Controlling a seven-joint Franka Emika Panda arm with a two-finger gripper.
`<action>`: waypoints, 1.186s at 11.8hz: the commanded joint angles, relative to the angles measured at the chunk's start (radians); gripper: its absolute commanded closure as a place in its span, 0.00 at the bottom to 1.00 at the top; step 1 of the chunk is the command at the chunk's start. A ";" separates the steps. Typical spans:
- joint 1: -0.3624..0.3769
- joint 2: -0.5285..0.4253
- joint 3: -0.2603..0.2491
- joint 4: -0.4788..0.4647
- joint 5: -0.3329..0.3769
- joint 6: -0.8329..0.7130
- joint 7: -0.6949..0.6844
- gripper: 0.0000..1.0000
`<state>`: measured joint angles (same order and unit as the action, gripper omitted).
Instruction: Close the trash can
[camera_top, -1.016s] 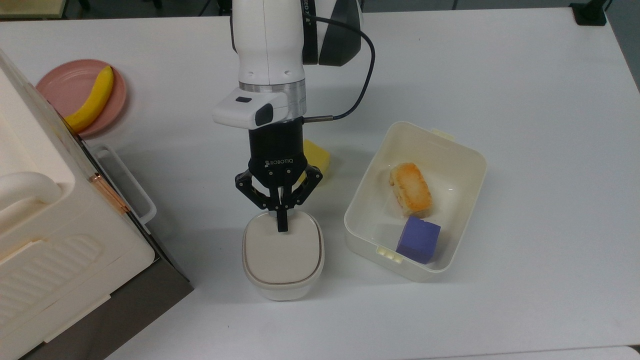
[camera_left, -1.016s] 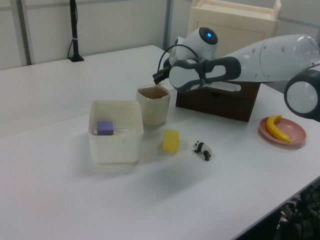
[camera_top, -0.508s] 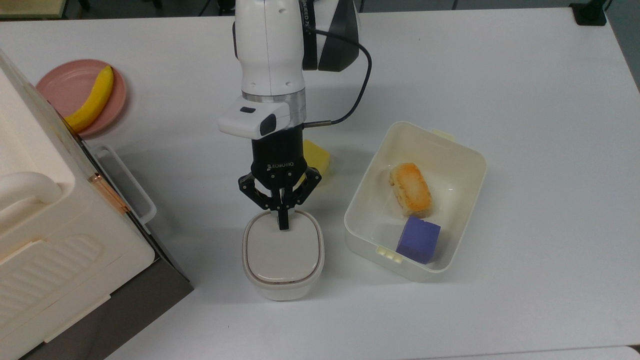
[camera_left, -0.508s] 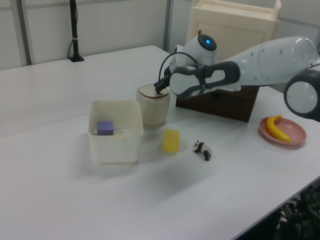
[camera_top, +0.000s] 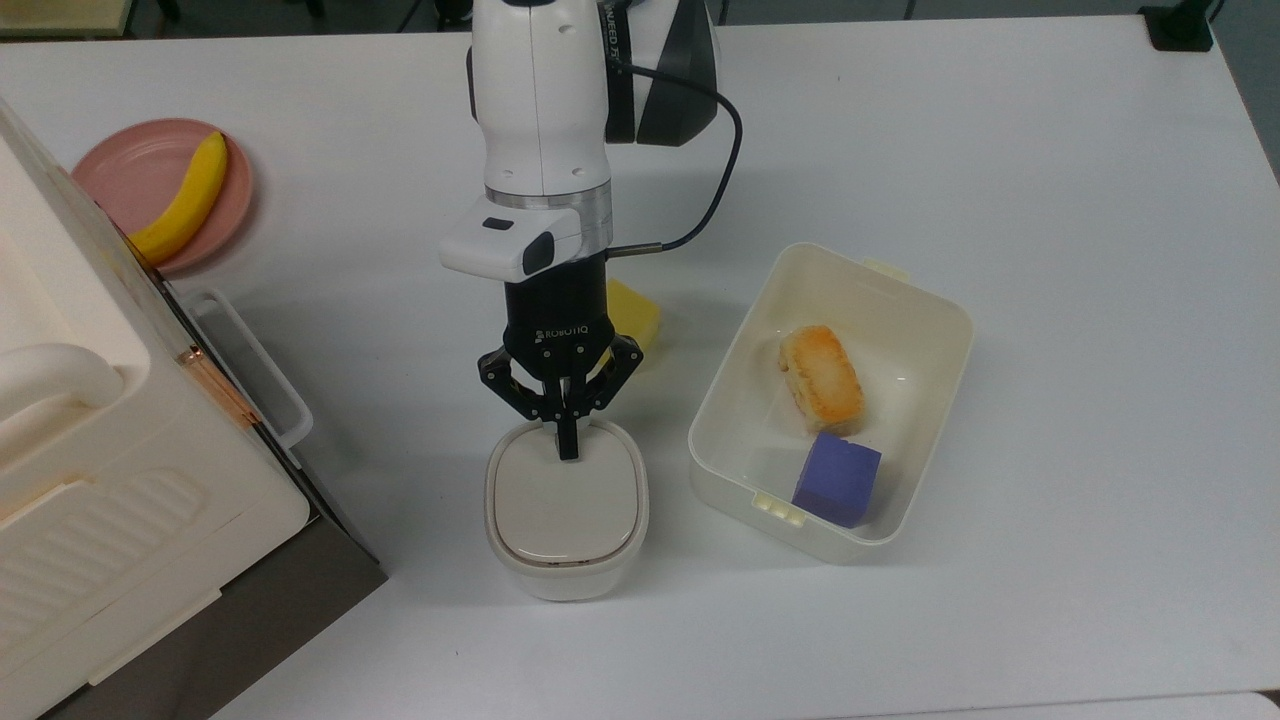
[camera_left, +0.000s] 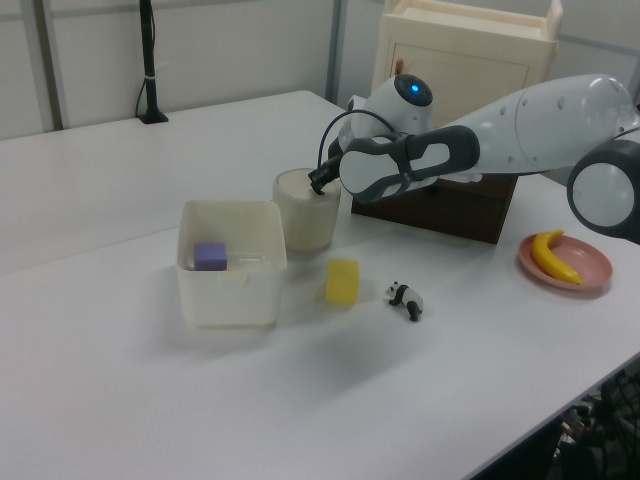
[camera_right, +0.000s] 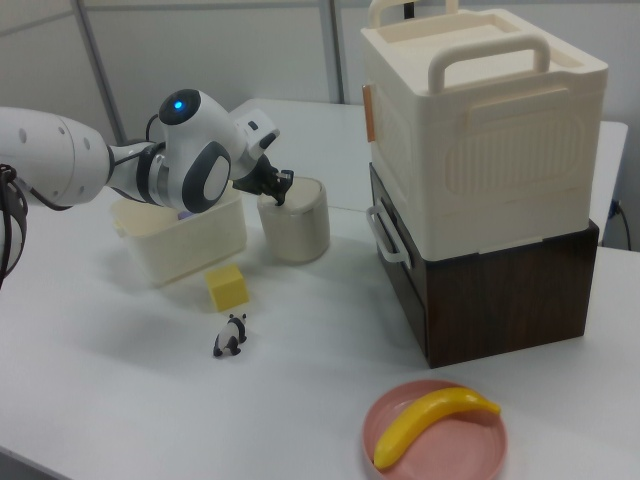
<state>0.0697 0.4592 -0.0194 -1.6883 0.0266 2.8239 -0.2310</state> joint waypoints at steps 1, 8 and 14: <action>0.001 -0.028 0.002 -0.022 -0.001 0.008 -0.010 1.00; -0.005 -0.341 0.007 -0.021 0.049 -0.670 -0.004 0.19; -0.005 -0.427 -0.023 0.044 0.042 -1.150 0.130 0.00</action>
<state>0.0657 0.0666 -0.0163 -1.6513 0.0519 1.7949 -0.2160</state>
